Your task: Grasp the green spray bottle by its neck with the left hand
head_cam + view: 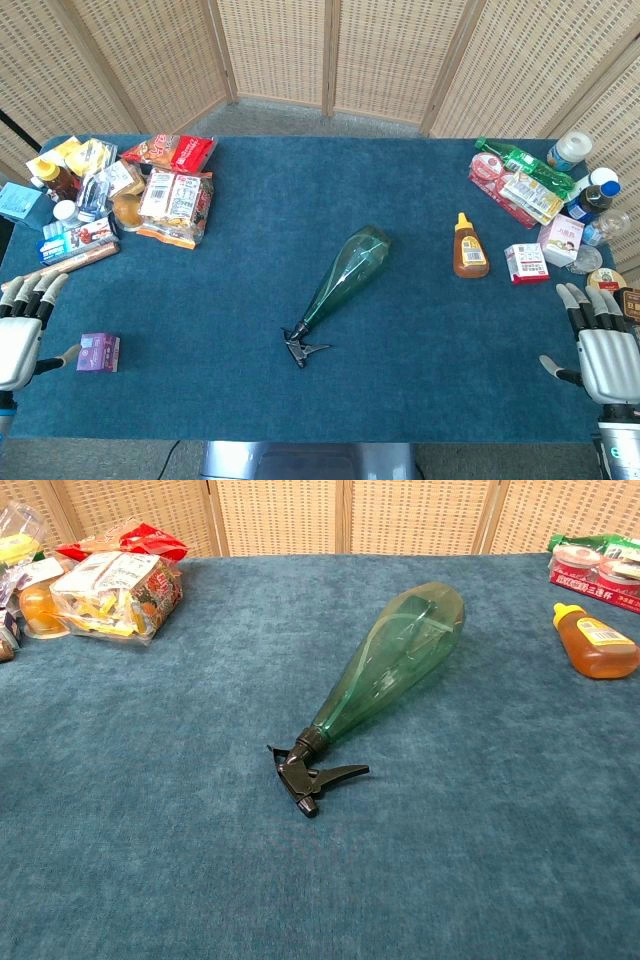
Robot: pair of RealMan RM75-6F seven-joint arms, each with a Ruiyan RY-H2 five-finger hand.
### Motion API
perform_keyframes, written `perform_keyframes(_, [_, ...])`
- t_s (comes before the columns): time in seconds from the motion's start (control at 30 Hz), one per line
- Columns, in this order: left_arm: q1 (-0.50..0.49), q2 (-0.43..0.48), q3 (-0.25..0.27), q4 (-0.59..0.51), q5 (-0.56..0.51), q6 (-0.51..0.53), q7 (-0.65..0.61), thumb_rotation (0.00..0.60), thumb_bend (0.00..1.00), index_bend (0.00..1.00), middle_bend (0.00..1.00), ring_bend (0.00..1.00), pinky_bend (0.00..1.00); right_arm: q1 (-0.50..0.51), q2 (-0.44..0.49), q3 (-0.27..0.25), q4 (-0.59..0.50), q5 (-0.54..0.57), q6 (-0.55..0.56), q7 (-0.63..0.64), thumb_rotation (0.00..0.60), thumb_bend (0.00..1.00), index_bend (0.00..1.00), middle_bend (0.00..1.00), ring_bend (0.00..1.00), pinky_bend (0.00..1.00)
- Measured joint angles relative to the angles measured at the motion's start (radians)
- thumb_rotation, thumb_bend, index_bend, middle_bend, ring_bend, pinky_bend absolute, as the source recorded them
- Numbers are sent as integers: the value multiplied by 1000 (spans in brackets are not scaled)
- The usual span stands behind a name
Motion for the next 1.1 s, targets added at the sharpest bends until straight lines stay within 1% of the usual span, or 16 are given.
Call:
perform_keyframes(0.3, [-4, -2, 3, 9, 14, 0, -5, 600, 0, 0, 0, 0, 0, -3, 4, -2, -8, -9, 8, -3, 600, 0, 0, 0, 0, 0])
perform_keyframes(0.4, [-19, -6, 2, 21, 39, -6, -22, 600, 0, 0, 0, 0, 0, -3, 6, 2, -8, -6, 12, -2, 600, 0, 0, 0, 0, 0])
perform_keyframes(0.5, [-51, -7, 1, 54, 94, -16, -40, 600, 0, 0, 0, 0, 0, -2, 7, 6, -6, 6, 6, 1, 600, 0, 0, 0, 0, 0])
perform_keyframes(0.6, [-112, -4, -6, 104, 175, -32, -56, 600, 0, 0, 0, 0, 0, 1, 7, 11, -5, 18, -3, 4, 600, 0, 0, 0, 0, 0])
perform_keyframes(0.8, [-289, -6, -32, 224, 366, -59, -73, 600, 0, 0, 0, 0, 0, 3, 6, 13, -9, 23, -5, -6, 600, 0, 0, 0, 0, 0])
perform_keyframes(0.93, [-409, -37, -36, 345, 497, -71, -87, 600, 0, 0, 0, 0, 0, 1, 7, 14, -12, 28, -5, -7, 600, 0, 0, 0, 0, 0])
perform_keyframes(1.1, [-531, -101, -23, 497, 608, -79, -112, 600, 0, 0, 0, 0, 0, -1, 11, 18, -14, 40, -6, -3, 600, 0, 0, 0, 0, 0])
